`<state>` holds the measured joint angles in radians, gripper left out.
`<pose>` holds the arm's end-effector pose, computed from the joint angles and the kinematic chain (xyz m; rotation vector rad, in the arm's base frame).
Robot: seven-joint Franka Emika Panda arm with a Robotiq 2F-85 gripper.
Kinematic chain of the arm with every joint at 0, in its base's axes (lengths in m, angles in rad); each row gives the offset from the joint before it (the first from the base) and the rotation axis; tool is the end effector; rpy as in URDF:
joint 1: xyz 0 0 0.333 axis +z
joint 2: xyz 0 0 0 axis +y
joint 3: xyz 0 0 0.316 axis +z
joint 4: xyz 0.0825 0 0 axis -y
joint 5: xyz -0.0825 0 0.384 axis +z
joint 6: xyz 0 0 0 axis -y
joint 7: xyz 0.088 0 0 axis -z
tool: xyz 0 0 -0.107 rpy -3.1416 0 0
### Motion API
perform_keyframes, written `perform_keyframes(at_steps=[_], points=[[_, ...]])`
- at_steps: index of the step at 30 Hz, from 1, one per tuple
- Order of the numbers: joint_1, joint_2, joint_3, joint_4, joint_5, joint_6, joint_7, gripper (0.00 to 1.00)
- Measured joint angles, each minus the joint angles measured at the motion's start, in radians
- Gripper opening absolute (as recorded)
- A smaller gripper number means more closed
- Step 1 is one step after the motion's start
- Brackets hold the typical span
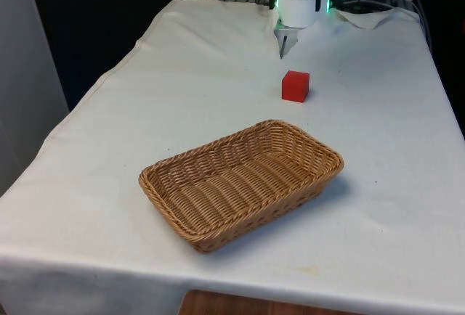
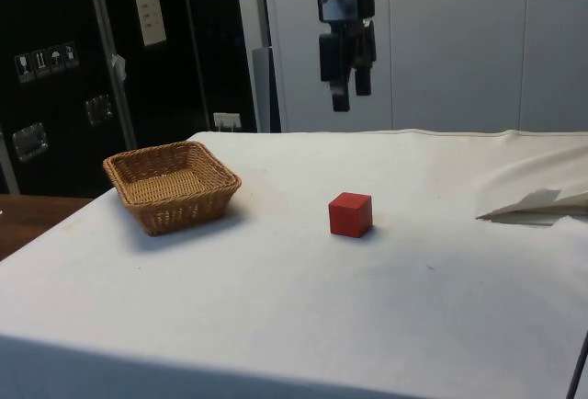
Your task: Pick up the cube and place it into the basket.
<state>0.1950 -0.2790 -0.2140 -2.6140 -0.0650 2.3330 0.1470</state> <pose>0.4144 -0.0062 0.3436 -3.1254 0.1763 0.0117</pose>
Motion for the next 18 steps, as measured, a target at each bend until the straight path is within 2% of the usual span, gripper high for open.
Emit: perform_keyframes(at_steps=[11,18], points=[[0.006,0.043,0.037,-0.043,0.001,0.102,0.057,1.0],[0.008,0.093,0.062,-0.06,0.002,0.174,0.092,1.0]])
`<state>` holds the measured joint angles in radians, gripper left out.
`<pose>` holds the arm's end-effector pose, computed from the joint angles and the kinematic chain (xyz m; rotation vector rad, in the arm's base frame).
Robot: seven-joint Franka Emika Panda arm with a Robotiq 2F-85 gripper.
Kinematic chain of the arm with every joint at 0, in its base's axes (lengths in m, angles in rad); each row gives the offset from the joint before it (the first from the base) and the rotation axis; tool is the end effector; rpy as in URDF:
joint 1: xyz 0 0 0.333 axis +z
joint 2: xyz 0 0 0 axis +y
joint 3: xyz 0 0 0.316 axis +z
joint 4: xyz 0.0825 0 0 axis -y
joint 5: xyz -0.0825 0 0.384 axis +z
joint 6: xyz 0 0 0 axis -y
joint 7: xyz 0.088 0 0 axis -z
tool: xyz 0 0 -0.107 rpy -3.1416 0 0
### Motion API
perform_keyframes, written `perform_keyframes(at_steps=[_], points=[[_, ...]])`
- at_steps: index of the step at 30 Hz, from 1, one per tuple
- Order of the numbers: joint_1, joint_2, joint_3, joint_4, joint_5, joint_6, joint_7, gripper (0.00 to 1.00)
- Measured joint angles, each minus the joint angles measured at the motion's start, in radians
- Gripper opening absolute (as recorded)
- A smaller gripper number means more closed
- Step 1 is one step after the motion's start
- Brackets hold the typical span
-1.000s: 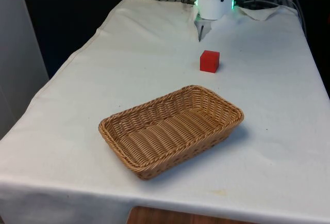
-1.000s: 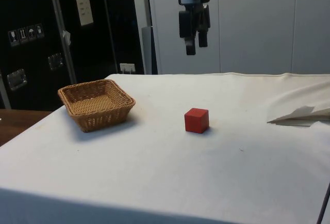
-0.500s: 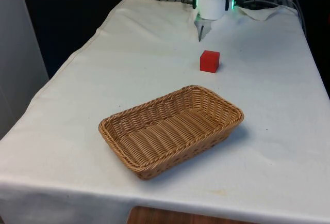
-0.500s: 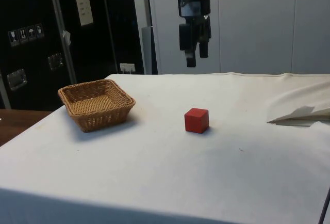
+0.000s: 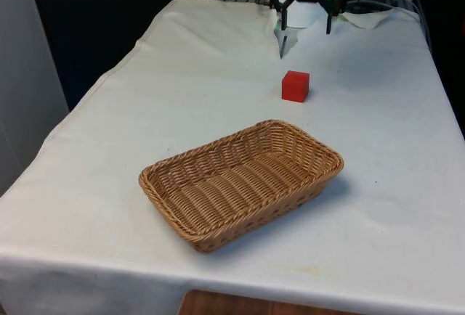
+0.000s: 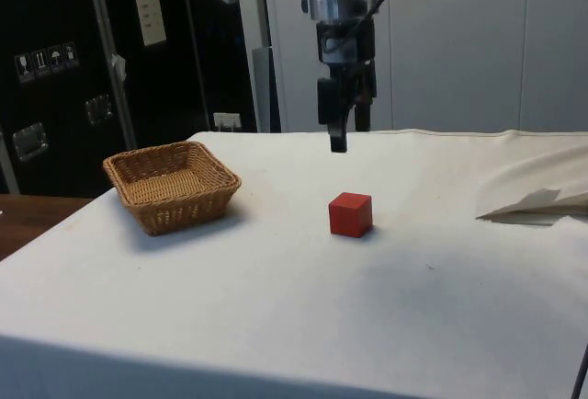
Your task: Pick up the cube and place it into the basket.
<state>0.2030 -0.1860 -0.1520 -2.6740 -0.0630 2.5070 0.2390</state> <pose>0.4109 0.0235 0.2980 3.1272 -0.2118 0.0295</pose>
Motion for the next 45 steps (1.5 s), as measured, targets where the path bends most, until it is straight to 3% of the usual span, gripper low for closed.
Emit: perform_keyframes(at_steps=[12,22,35,45], points=[[-0.002,0.141,0.008,0.007,0.0,0.136,0.024,1.0],[-0.002,0.252,0.008,0.021,0.0,0.241,-0.007,1.0],[-0.007,0.31,0.002,0.029,0.0,0.273,-0.017,1.0],[-0.016,0.369,-0.025,0.044,0.0,0.304,-0.048,1.0]])
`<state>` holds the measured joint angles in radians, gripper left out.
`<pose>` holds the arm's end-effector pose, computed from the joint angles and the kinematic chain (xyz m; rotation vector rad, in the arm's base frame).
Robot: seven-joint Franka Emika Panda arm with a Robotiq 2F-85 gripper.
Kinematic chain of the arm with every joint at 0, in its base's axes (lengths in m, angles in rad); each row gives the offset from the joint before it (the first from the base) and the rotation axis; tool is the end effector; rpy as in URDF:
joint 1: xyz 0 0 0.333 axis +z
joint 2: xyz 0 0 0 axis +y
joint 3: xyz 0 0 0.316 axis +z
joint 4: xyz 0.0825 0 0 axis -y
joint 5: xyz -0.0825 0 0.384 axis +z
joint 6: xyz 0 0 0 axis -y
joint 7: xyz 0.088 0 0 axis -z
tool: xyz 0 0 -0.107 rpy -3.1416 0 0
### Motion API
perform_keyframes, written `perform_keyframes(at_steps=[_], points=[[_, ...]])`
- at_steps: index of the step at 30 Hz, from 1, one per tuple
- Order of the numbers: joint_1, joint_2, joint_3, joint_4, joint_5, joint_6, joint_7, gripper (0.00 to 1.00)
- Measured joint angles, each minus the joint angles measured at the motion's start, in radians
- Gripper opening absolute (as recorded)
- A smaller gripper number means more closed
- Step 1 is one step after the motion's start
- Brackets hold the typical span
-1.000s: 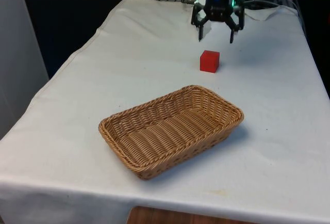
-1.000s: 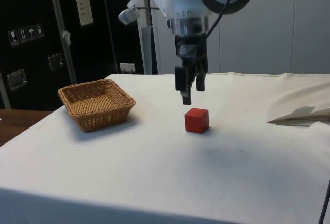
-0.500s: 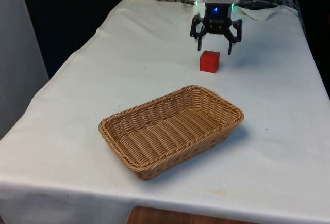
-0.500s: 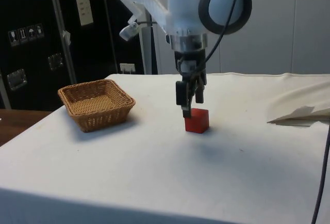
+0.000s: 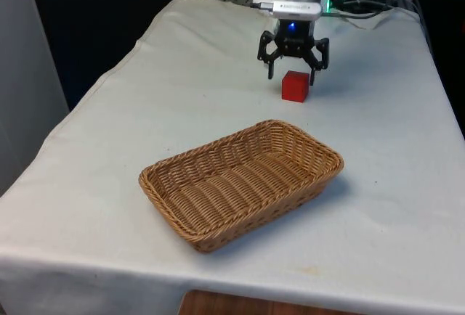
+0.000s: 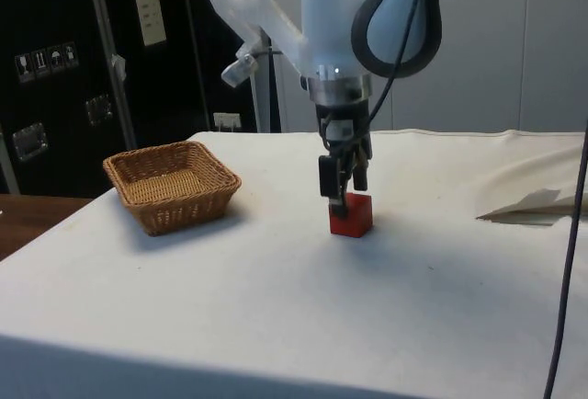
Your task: Pick up the cube and place it into the basket.
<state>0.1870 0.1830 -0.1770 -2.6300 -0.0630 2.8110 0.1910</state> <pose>0.4287 0.0039 0.1858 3.0839 -0.1829 0.0080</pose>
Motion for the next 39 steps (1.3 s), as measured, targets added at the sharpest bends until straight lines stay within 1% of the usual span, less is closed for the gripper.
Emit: perform_keyframes(at_steps=[4,6,8,10,13,29,30,31,33,34,35,36,39], points=[[0.0,0.025,0.0,0.01,0.0,0.006,-0.001,1.0],[0.0,0.048,0.003,0.013,0.001,0.023,0.001,1.0],[0.0,0.048,0.003,0.013,0.001,0.023,0.001,1.0],[0.0,0.071,0.008,0.014,0.001,0.05,0.006,1.0],[0.001,0.084,0.01,0.017,0.001,0.064,0.008,1.0],[0.001,0.083,0.009,0.02,0.001,0.064,0.009,1.0],[0.001,0.083,0.009,0.021,0.001,0.064,0.009,0.97],[0.001,0.083,0.009,0.021,0.001,0.064,0.009,0.89],[0.001,0.082,0.009,0.021,0.001,0.064,0.009,0.69],[0.001,0.082,0.009,0.021,0.001,0.064,0.009,0.69],[0.001,0.081,0.009,0.021,0.001,0.064,0.009,0.57],[0.001,0.08,0.009,0.021,0.001,0.064,0.009,0.34],[0.001,0.08,0.009,0.021,0.001,0.064,0.009,0.03]])
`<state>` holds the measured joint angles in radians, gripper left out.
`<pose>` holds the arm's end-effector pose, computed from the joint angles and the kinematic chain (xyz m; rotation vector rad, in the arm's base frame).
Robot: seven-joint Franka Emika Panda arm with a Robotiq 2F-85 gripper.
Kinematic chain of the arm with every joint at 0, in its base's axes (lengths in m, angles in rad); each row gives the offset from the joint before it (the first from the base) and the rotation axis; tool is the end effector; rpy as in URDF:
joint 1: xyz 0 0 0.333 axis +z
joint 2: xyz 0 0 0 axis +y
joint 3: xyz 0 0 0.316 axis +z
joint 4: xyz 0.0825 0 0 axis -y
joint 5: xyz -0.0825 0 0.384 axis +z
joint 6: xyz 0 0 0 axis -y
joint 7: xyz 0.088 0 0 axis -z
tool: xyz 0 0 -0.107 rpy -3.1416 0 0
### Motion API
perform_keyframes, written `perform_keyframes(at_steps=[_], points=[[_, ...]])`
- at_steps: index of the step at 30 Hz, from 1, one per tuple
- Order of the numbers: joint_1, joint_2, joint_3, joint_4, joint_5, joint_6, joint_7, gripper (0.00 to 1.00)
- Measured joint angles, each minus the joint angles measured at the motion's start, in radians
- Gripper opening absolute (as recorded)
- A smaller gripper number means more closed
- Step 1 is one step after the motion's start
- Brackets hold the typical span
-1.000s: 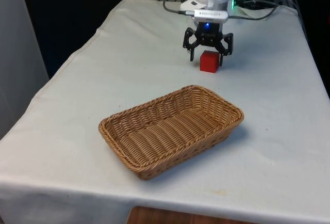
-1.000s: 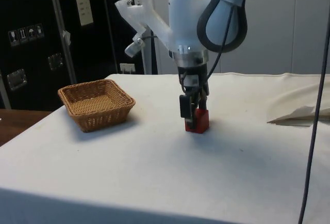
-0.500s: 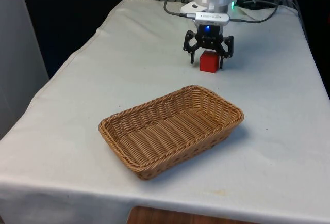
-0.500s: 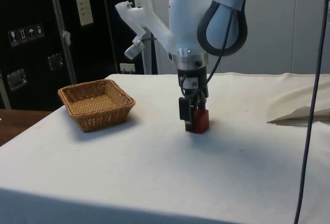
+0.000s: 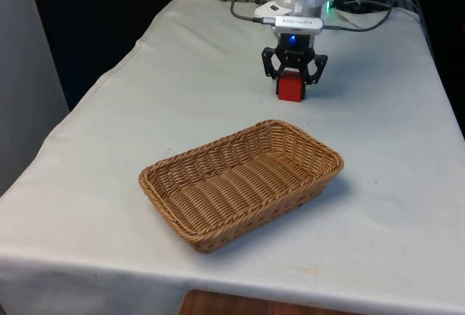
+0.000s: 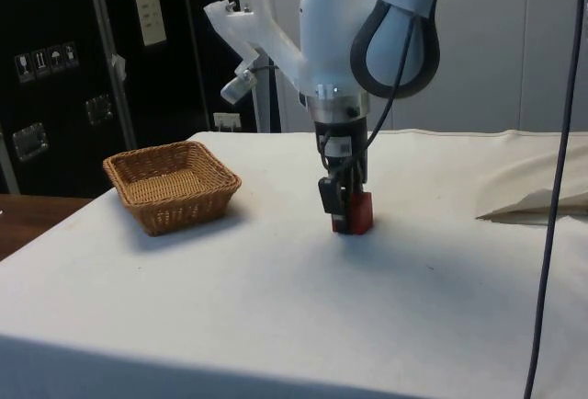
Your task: Pick up the cube and place it into the basket.
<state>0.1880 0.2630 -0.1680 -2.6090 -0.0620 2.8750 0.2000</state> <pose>0.4324 0.0072 0.1633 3.0775 -0.1762 0.0184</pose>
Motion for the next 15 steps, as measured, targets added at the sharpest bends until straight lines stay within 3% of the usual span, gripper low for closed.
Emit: perform_keyframes(at_steps=[11,15], points=[[0.0,-0.002,-0.001,0.0,-0.001,-0.001,0.0,0.01],[0.003,-0.029,0.001,0.0,-0.001,-0.018,0.0,0.01]])
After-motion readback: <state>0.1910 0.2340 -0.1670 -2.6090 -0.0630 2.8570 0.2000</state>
